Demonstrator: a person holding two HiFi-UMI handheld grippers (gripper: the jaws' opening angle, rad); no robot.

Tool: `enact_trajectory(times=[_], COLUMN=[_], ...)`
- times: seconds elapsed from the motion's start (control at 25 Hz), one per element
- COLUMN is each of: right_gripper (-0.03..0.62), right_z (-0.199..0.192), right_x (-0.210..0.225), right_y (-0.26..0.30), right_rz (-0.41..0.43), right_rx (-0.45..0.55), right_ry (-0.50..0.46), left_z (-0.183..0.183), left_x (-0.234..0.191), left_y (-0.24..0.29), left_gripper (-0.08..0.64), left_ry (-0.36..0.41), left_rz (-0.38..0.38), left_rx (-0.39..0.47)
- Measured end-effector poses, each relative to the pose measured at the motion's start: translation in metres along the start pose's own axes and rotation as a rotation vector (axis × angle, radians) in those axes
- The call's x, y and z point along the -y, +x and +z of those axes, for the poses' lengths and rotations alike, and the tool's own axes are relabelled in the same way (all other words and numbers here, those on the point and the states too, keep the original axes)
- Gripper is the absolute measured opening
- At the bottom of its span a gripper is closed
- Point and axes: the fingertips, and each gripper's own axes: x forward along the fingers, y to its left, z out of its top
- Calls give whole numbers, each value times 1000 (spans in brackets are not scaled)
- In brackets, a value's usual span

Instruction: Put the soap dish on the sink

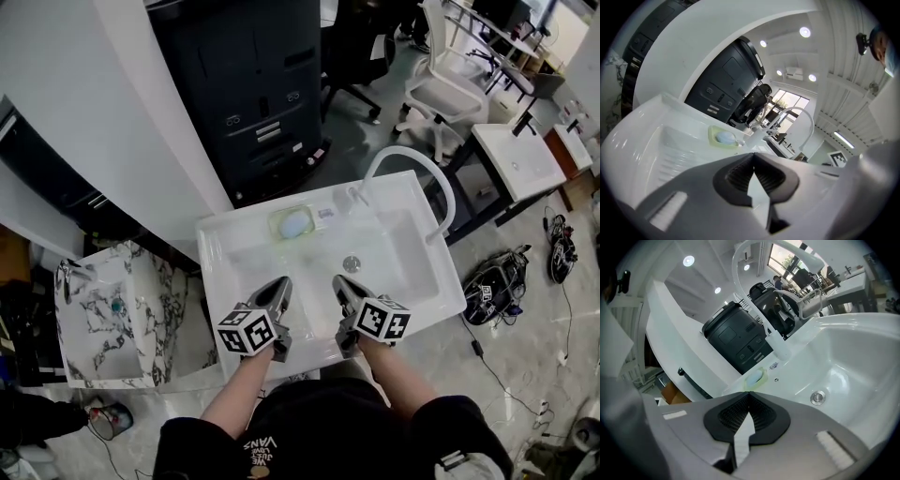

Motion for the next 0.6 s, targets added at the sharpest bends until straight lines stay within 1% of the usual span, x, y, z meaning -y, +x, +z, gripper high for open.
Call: enact_trajectory(times=[0.32, 0.6], right_gripper=[2, 2], right_z=[-4, -10], right_x=[-9, -16], right_y=[-30, -49], right_rz=[-17, -38], right_rx=[28, 44], right_ry=[-52, -84], left_z=[-11, -14], left_x=[9, 12], left_y=[-27, -50], left_gripper=[52, 52], left_ry=[53, 75], left_rz=[-13, -25], left_rx=[-34, -36])
